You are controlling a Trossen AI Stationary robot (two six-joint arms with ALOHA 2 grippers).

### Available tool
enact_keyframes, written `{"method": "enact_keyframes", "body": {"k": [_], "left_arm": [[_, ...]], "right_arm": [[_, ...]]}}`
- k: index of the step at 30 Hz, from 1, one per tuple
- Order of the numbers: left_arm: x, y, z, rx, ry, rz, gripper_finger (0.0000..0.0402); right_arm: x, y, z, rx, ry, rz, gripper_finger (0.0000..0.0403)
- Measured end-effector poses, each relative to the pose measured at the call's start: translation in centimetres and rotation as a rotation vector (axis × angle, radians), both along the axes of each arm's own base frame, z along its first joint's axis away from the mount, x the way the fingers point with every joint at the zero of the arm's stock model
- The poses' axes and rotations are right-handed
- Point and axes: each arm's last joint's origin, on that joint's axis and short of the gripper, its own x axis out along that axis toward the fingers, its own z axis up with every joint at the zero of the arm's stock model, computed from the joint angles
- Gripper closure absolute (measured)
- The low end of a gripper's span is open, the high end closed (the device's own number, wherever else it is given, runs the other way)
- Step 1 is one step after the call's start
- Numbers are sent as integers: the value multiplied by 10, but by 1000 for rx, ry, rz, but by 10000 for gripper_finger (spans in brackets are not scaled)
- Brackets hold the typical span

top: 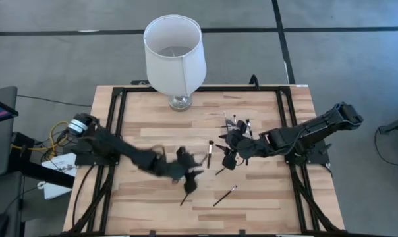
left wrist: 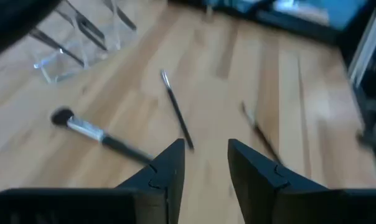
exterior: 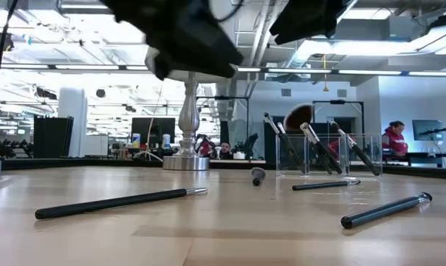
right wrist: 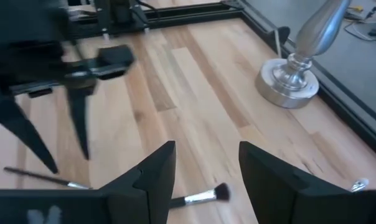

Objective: Pick & Place Makeup Supplies
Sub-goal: Put the black makeup brush into the transparent organizer

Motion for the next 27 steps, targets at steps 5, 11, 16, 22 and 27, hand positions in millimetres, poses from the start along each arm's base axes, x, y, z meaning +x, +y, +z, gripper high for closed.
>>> {"method": "enact_keyframes", "body": {"k": [5, 11, 16, 22, 27], "left_arm": [[-23, -52, -30, 93, -3, 56, 290], [-29, -70, -73, 46, 69, 81, 261], [-34, -78, -97, 89, 71, 125, 236], [-41, -87, -127, 71, 22, 224, 243], [-50, -100, -149, 75, -87, 292, 258]], "right_arm": [[-1, 4, 0, -4, -2, 20, 236], [1, 1, 1, -1, -13, 6, 235], [1, -1, 1, 3, -16, -3, 239], [2, 1, -1, 68, -38, -45, 239], [4, 6, -6, 73, -21, -37, 243]]}}
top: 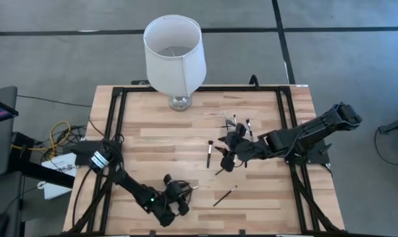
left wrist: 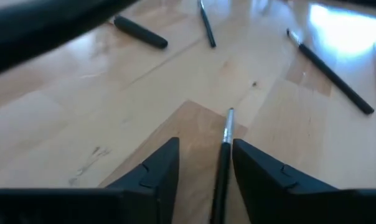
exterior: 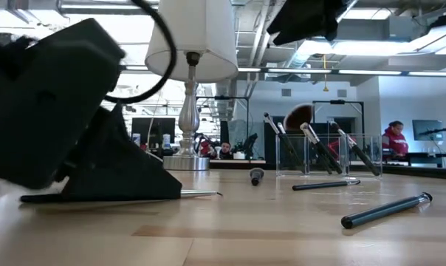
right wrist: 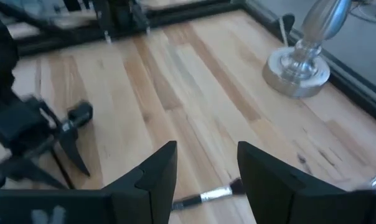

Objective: Pick & Place Makeup Supplies
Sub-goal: Put the black makeup brush into the transparent organizer

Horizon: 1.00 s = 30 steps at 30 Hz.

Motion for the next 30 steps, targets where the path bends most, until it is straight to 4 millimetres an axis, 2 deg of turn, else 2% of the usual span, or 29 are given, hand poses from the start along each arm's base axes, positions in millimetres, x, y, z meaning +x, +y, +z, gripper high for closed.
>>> {"method": "enact_keyframes", "body": {"k": [6, 14, 18, 23, 28, 30], "left_arm": [[-12, -6, -21, 131, 16, -13, 275], [-10, -4, -21, 129, 27, -17, 294], [-10, -4, -21, 120, 32, -23, 327], [-7, -4, -18, 82, 43, -37, 383], [-4, -1, -3, 82, 32, -29, 385], [-4, 4, 6, 70, 40, -33, 389]], "right_arm": [[4, 10, -10, -9, 27, 27, 247], [10, 18, -17, -8, 26, 46, 249], [13, 26, -15, 41, -15, 102, 249], [24, 46, -25, 45, -66, 231, 249], [39, 63, -49, 46, -134, 314, 249], [41, 67, -53, 66, -166, 321, 253]]}}
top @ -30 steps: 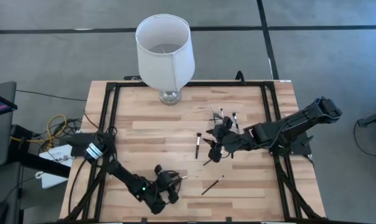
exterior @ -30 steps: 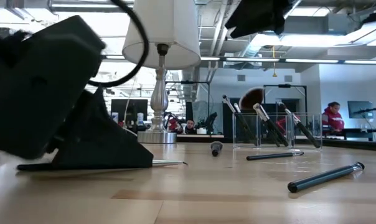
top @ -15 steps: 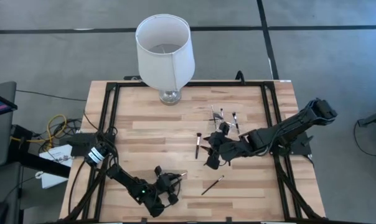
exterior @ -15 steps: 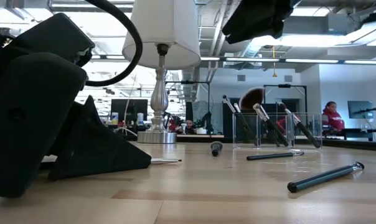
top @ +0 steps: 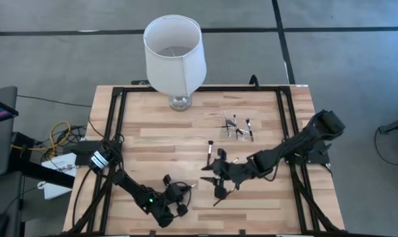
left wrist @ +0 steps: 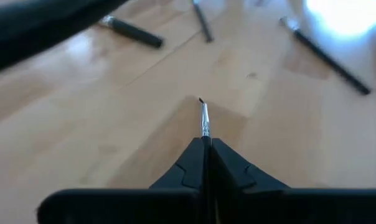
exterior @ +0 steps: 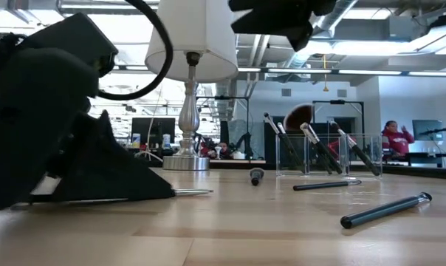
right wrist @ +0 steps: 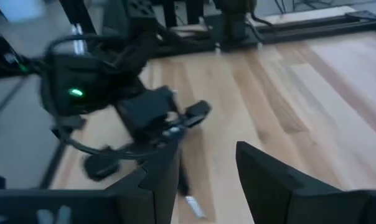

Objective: Pick & Place Makeup Supplies
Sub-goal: Put the black makeup brush into the transparent organizer

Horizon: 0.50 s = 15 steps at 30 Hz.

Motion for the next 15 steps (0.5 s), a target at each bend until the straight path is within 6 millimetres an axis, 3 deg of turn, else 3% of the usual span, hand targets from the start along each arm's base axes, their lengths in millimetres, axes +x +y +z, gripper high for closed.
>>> {"method": "enact_keyframes", "body": {"k": [5, 11, 15], "left_arm": [[-10, 20, 6, 3, 4, 30, 390], [-22, 33, 16, -24, -42, 62, 390], [-26, 38, 32, -39, -86, 73, 390]], "right_arm": [[-1, 12, -14, 53, -7, -26, 275], [6, 27, -71, 120, -116, -40, 292], [23, 28, -95, 244, -292, -4, 293]]}}
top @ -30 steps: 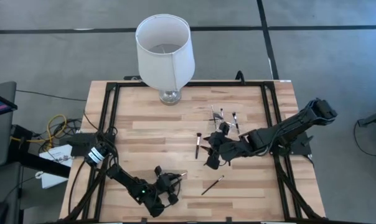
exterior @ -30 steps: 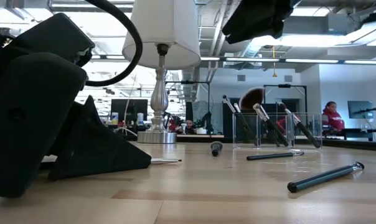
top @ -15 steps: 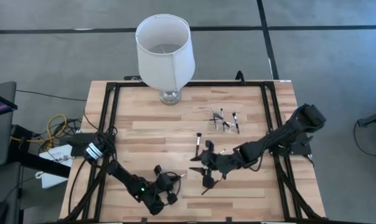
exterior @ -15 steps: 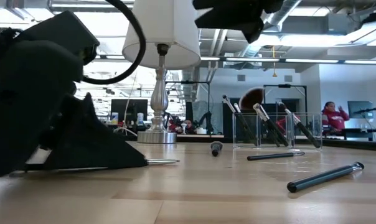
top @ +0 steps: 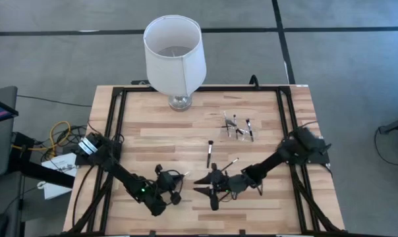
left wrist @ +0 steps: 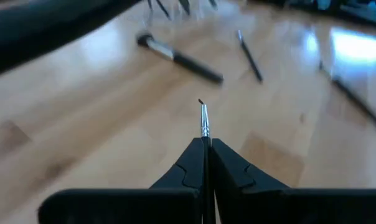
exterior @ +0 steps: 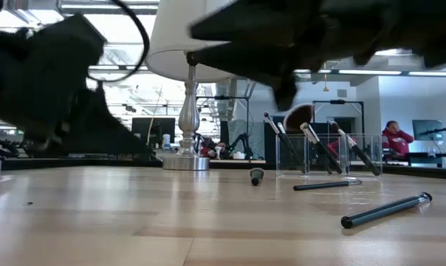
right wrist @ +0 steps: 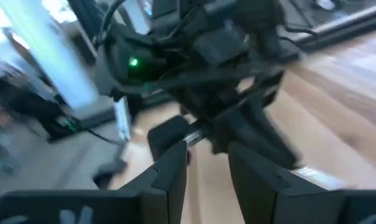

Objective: Pick & Place Makeup Supplies
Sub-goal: Put the black makeup brush into the transparent organizer

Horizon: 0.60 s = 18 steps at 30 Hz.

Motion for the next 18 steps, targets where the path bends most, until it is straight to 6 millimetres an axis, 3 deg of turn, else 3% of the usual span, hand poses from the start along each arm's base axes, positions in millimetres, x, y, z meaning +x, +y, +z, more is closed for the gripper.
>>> {"method": "enact_keyframes", "body": {"k": [4, 9, 14, 18], "left_arm": [[-6, 5, 22, 6, -60, 20, 390], [-15, 7, 58, 48, -119, 4, 390], [-21, 6, 89, 70, -148, -47, 390], [-25, 4, 97, 87, -154, -75, 390]], "right_arm": [[11, -10, -26, 54, -76, 9, 280], [24, -27, -39, 141, -112, -31, 245], [38, -47, -30, 171, -206, -59, 215], [46, -56, -14, 141, -330, 23, 207]]}}
